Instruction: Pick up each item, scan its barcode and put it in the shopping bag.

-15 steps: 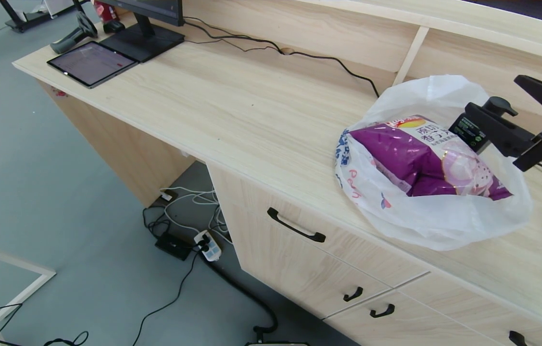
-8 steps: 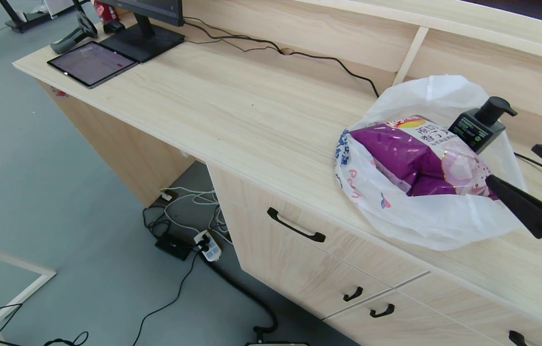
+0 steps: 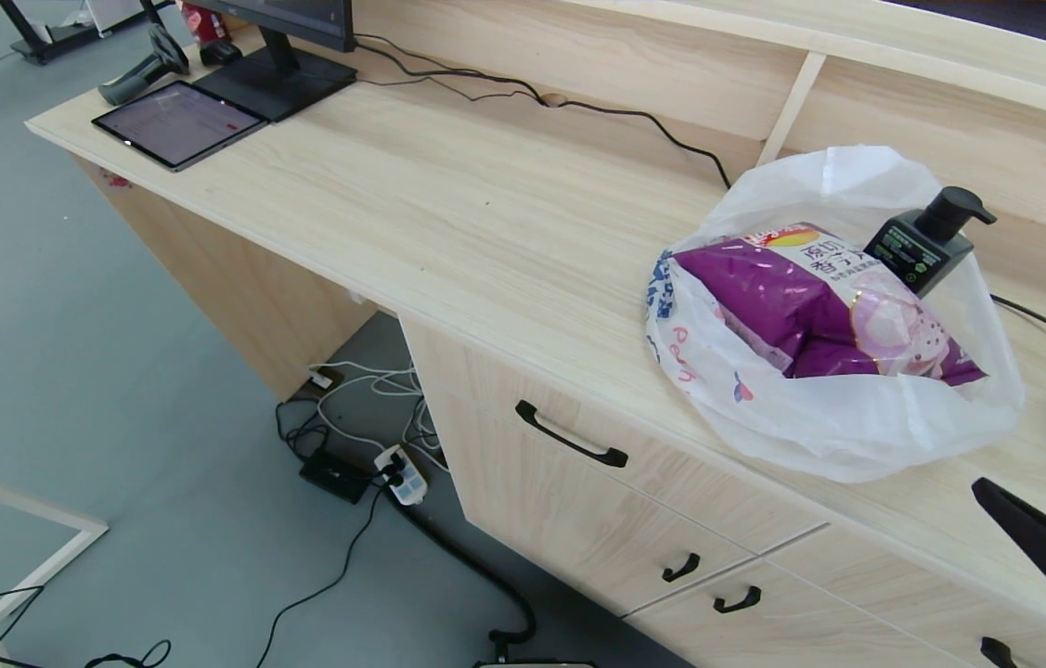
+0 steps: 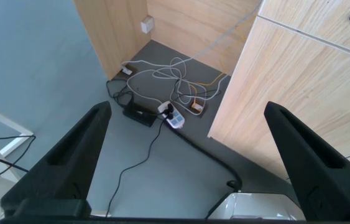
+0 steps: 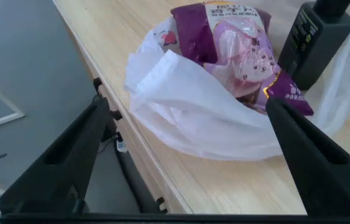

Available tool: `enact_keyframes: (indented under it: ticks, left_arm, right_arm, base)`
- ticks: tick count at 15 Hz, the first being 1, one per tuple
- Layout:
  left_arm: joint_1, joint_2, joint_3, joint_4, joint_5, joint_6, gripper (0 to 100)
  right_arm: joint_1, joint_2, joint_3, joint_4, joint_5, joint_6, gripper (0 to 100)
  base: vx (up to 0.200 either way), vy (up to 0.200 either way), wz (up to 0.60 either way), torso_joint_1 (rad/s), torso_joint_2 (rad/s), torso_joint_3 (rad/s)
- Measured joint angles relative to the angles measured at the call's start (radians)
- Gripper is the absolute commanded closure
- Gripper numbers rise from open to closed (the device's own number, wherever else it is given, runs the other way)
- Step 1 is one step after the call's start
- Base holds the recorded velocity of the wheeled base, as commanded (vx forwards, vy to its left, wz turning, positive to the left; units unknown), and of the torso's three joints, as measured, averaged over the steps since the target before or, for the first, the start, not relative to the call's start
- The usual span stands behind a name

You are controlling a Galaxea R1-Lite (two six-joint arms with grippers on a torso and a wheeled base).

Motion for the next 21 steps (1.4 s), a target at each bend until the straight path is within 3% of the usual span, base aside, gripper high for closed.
enact_keyframes:
  ticks: [5, 9, 12, 16, 21]
  left_arm:
    - [0.001, 0.000, 0.000, 0.000, -0.001, -0.002, 0]
    - [0.000, 0.000, 0.000, 0.000, 0.000, -0.004, 0]
    - [0.000, 0.000, 0.000, 0.000, 0.000, -0.002, 0]
    - [0.001, 0.000, 0.000, 0.000, 0.000, -0.004, 0]
    - [0.000, 0.000, 0.000, 0.000, -0.001, -0.002, 0]
  right_arm:
    - [-0.001, -0.233, 0.004, 0.408, 0.000, -0.035, 0]
    - [-0.005, -0.607, 0.000, 0.866, -0.017, -0.030, 0]
    - [-0.027, -0.864, -0.004, 1.109, -0.087, -0.006, 0]
    - [-0.052, -0.974, 0.003, 1.172, -0.250, 0.023, 0]
    - [-0.059, -0.982, -0.016, 1.182, -0.310, 0.049, 0]
  base:
    - [0.000, 0.000, 0.00, 0.000, 0.00, 0.000]
    - [0.000, 0.000, 0.00, 0.000, 0.00, 0.000]
    - [0.000, 0.000, 0.00, 0.000, 0.00, 0.000]
    - [0.000, 0.000, 0.00, 0.000, 0.00, 0.000]
    - [0.000, 0.000, 0.00, 0.000, 0.00, 0.000]
